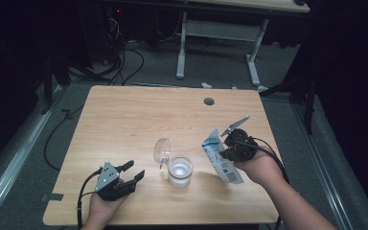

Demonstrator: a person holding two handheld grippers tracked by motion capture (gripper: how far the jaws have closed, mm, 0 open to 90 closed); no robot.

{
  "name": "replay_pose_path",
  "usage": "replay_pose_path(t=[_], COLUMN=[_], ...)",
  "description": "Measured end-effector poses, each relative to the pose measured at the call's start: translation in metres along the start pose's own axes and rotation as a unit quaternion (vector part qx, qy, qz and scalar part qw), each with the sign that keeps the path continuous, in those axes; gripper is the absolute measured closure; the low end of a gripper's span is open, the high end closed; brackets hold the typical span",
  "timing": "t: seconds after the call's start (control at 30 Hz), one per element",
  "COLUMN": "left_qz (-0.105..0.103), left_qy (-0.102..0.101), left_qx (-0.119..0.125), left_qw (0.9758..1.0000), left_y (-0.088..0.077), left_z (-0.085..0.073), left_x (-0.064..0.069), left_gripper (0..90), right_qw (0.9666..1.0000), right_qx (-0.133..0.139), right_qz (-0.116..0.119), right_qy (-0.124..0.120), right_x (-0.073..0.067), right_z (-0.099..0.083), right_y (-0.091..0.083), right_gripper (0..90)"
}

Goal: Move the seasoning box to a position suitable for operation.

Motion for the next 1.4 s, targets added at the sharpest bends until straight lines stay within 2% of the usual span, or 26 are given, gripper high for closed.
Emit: replay_pose_path(t=[0.07,0.3,0.5,0.77,0.97,1.27,1.4], left_qz=[0.002,0.012,0.017,0.034,0.042,0.044,0.043], left_qy=[0.004,0.0,0.005,0.007,0.002,0.001,0.002], left_qx=[-0.004,-0.013,-0.018,-0.019,-0.02,-0.021,-0.022], left_qw=[1.0,0.9999,0.9997,0.9992,0.9989,0.9988,0.9988], left_y=[0.0,0.0,-0.002,-0.009,-0.013,-0.014,-0.013], left_z=[-0.001,0.0,0.0,0.002,0.002,0.002,0.001], left_x=[-0.001,-0.004,-0.009,-0.022,-0.029,-0.031,-0.03], left_gripper=[43.7,43.8,43.7,43.6,43.6,43.6,43.6], right_qw=[0.9999,0.9995,0.9989,0.997,0.9957,0.9937,0.9905], right_qx=[0.004,0.015,0.014,0.036,0.053,0.075,0.105], right_qz=[-0.006,-0.024,-0.035,-0.054,-0.065,-0.073,-0.072], right_qy=[0.008,0.013,0.027,0.042,0.04,0.041,0.051], right_x=[0.004,0.018,0.029,0.043,0.045,0.047,0.049], right_z=[-0.001,-0.005,-0.012,-0.016,-0.015,-0.022,-0.022], right_y=[0.0,-0.001,-0.001,0.0,-0.001,0.004,-0.001], right_gripper=[89.7,89.7,89.7,89.7,89.7,89.7,89.8])
Point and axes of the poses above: each handheld gripper's, and its own axes: y roughly forward along the jaws, z roughly out of its top, x roughly to its right, the point moved 3 cm from there along y, roughly forward along the jaws, and after that the axes turned 13 degrees about x, right-handed, at the moved point
